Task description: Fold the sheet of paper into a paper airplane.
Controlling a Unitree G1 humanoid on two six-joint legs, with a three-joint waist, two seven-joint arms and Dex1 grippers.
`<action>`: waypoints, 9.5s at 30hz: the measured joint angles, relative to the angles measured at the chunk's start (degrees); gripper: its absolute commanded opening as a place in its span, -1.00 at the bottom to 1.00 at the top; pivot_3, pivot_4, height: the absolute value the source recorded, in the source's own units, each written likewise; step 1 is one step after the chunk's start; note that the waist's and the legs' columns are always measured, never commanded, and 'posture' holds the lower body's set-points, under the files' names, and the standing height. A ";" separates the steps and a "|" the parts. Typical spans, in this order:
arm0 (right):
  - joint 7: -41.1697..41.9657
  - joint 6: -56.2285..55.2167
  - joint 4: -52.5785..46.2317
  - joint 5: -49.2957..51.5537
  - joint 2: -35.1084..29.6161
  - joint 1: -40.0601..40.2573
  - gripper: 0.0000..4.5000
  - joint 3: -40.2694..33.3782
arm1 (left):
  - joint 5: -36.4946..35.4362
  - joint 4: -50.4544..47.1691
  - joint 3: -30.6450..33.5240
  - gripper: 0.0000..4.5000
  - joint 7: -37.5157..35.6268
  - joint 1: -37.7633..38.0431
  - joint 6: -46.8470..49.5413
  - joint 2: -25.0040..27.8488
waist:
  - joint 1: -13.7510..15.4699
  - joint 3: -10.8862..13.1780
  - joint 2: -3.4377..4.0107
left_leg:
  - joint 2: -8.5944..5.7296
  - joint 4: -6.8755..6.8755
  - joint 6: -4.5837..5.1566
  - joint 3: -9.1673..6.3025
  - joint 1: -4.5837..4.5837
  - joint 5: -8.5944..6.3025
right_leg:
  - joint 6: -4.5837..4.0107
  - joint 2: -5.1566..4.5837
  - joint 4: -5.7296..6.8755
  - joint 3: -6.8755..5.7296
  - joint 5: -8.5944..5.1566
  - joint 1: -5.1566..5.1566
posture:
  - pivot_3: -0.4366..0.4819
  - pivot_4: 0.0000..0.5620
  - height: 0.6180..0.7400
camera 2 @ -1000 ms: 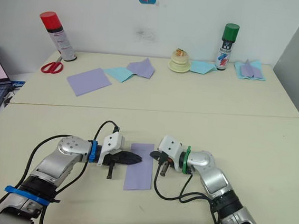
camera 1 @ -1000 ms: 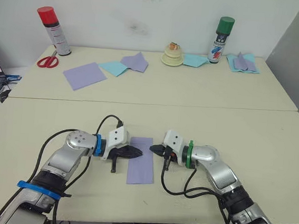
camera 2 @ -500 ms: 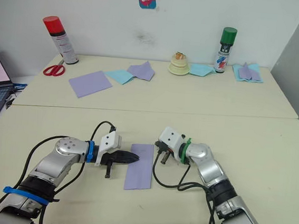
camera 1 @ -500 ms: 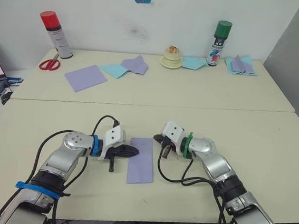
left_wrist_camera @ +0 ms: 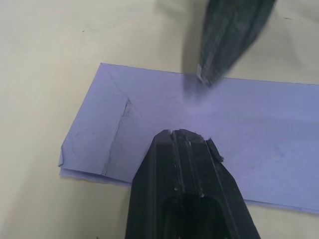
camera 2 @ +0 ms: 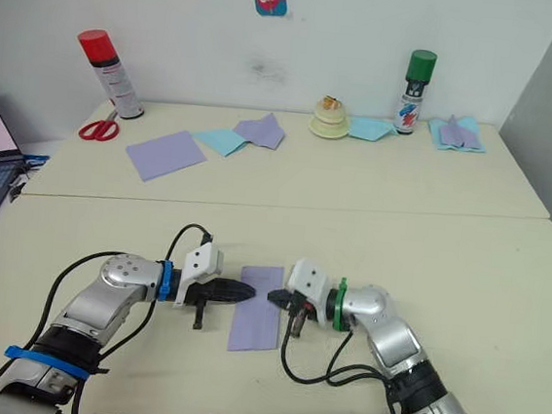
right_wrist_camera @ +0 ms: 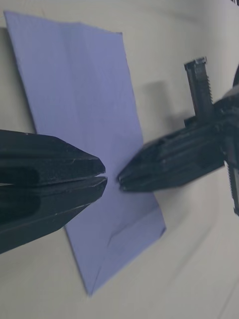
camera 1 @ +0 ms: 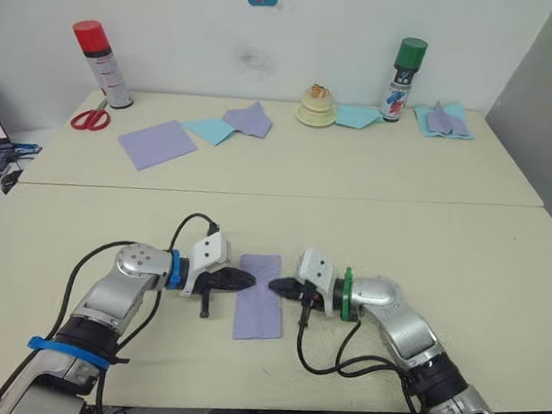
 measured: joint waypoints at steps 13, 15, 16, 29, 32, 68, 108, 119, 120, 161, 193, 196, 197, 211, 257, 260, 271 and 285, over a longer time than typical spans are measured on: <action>3.40 4.29 -8.72 0.18 -3.95 6.23 -0.98 3.75 | 0.00 0.01 -0.02 -1.00 0.00 -0.07 0.01 0.00 | 0.04 -0.14 0.00 | 0.02 -0.06 0.01 0.00 0.02 -0.01 | 0.13 0.00 -0.07 0.00 -0.08 0.02 | -0.05 -0.47 1.00; 3.81 4.64 -9.92 0.18 -4.45 7.02 -0.98 4.18 | 0.02 0.02 -0.03 -1.00 0.07 -0.14 0.01 0.00 | 0.03 -0.18 0.00 | 0.03 -0.08 0.00 0.00 0.02 -0.01 | 0.25 0.00 -0.07 0.00 -0.15 0.03 | -0.05 -0.47 1.00; 3.92 4.73 -10.51 0.18 -4.63 7.58 -0.98 4.29 | 0.02 0.02 -0.04 -1.00 0.08 -0.16 0.01 -0.03 | 0.05 -0.22 -0.01 | 0.03 -0.08 0.01 -0.01 0.02 -0.01 | 0.25 0.00 -0.08 -0.01 -0.15 0.03 | -0.05 -0.47 1.00; 1.92 5.29 -12.70 0.77 -4.48 8.39 -0.98 1.64 | -0.15 -0.11 0.71 -1.00 -0.19 -0.09 0.06 -0.40 | 0.15 -0.23 0.03 | 0.07 -0.09 0.00 0.00 -0.06 -0.01 | 0.26 0.02 -0.11 -0.02 -0.15 -0.01 | -0.05 -0.47 1.00; 1.17 6.80 -16.80 1.58 -5.95 6.80 -0.98 -1.16 | -1.43 -1.46 1.31 -1.00 -1.10 0.41 1.30 0.11 | 0.11 -0.14 -0.05 | 0.11 -0.09 -0.01 0.00 -0.34 -0.01 | 0.20 0.04 -0.10 -0.03 -0.12 -0.05 | -0.05 -0.47 1.00; 0.81 27.45 -38.81 13.93 -20.07 -0.53 -0.98 -7.39 | -4.80 -14.95 4.85 -1.00 -11.02 3.55 7.70 11.50 | 0.27 0.53 -0.39 | 0.34 0.05 -0.27 0.06 -1.33 0.13 | -0.09 0.17 -0.15 -0.14 0.04 -0.86 | -0.05 -0.47 1.00; -6.11 21.08 -25.51 3.56 -21.25 1.03 -0.98 0.98 | 4.01 -0.17 -8.00 -1.00 -10.16 -9.18 -4.88 -5.35 | 0.13 0.53 -0.45 | 0.38 0.19 -0.30 0.15 -1.35 0.16 | -0.10 0.22 -0.06 -0.15 0.06 -0.85 | -0.05 -0.47 1.00; -6.06 17.14 -23.66 -0.06 -19.82 3.73 -0.98 1.67 | 3.75 1.88 -2.23 -1.00 -7.92 -6.12 -6.55 0.11 | 0.17 0.46 -0.46 | 0.40 0.16 -0.29 0.15 -1.02 0.15 | -0.11 0.24 -0.04 -0.13 0.07 -0.58 | -0.05 -0.47 1.00; -6.08 16.95 -23.48 -0.12 -19.62 3.78 -0.98 1.60 | 3.74 1.94 -2.17 -1.00 -7.70 -5.97 -6.66 0.10 | 0.16 0.44 -0.48 | 0.40 0.17 -0.29 0.15 -1.00 0.15 | -0.12 0.24 -0.04 -0.13 0.08 -0.56 | -0.05 -0.47 1.00; -24.51 45.03 -17.94 20.79 4.08 1.92 -0.60 -25.63 | 4.65 2.41 -1.77 -1.00 -5.97 -6.03 -7.48 -2.02 | 0.35 0.40 -0.43 | 0.42 0.17 -0.30 0.15 -0.99 0.16 | -0.23 0.27 0.01 -0.09 0.20 -0.60 | -0.05 -0.47 1.00; -19.69 14.68 -21.25 -7.65 -12.18 2.27 -0.98 6.69 | 3.38 2.96 -0.96 -1.00 -4.53 -6.49 -2.74 -3.26 | 0.29 0.38 -0.43 | 0.42 0.20 -0.36 0.16 -0.99 0.20 | -0.18 0.29 0.03 -0.11 0.24 -0.60 | -0.05 -0.47 1.00; -19.46 14.59 -20.93 -8.90 -11.54 2.82 -0.98 6.69 | 2.83 3.92 -0.94 -1.00 -3.86 -7.48 -2.07 -3.77 | 0.31 0.38 -0.43 | 0.42 0.20 -0.36 0.15 -1.00 0.20 | -0.18 0.29 0.03 -0.12 0.24 -0.60 | -0.05 -0.47 1.00; -19.39 14.62 -20.89 -9.10 -11.31 2.93 -0.98 6.69 | 2.83 4.31 -0.93 -1.00 -3.47 -8.04 -1.73 -3.88 | 0.28 0.38 -0.43 | 0.42 0.19 -0.36 0.17 -1.01 0.20 | -0.18 0.29 0.02 -0.11 0.24 -0.61 | -0.05 -0.47 1.00; -18.33 15.55 -20.86 -11.27 -9.48 3.19 -0.98 6.33 | -0.08 -3.21 0.10 -1.00 -1.06 -14.21 4.99 -8.44 | 0.20 0.38 -0.44 | 0.43 0.20 -0.38 0.18 -1.04 0.21 | -0.18 0.30 0.00 -0.09 0.24 -0.64 | -0.05 -0.47 1.00; -16.71 23.30 -19.09 -2.78 -5.88 3.79 -0.98 -2.76 | 11.70 13.74 -5.34 -1.00 7.52 -14.10 -13.46 -12.84 | -0.01 0.16 -0.51 | 0.47 0.21 -0.39 0.22 -0.95 0.21 | -0.15 0.33 0.01 -0.08 0.27 -0.62 | -0.05 -0.47 1.00; -17.36 21.43 -16.62 -3.74 -5.07 2.66 -0.98 -2.62 | 11.70 13.65 -5.37 -1.00 7.50 -13.93 -13.73 -12.68 | -0.02 0.15 -0.51 | 0.47 0.20 -0.40 0.21 -0.95 0.21 | -0.15 0.33 0.01 -0.07 0.27 -0.62 | -0.05 -0.47 1.00; -17.26 18.30 -14.16 -5.12 -3.57 1.81 -0.98 -0.95 | 11.71 13.33 -5.35 -1.00 7.51 -13.56 -13.73 -12.47 | -0.06 0.09 -0.51 | 0.49 0.19 -0.39 0.21 -0.95 0.21 | -0.15 0.36 0.01 -0.06 0.28 -0.62 | -0.05 -0.47 1.00; -18.04 19.60 -16.86 -6.51 -4.31 4.97 -0.98 -1.40 | 11.75 13.55 -5.48 -1.00 7.51 -12.94 -13.69 -12.40 | 0.07 -0.59 -0.54 | 0.47 0.19 -0.38 0.19 -0.92 0.21 | -0.15 0.36 -0.02 -0.07 0.27 -0.57 | -0.05 -0.47 1.00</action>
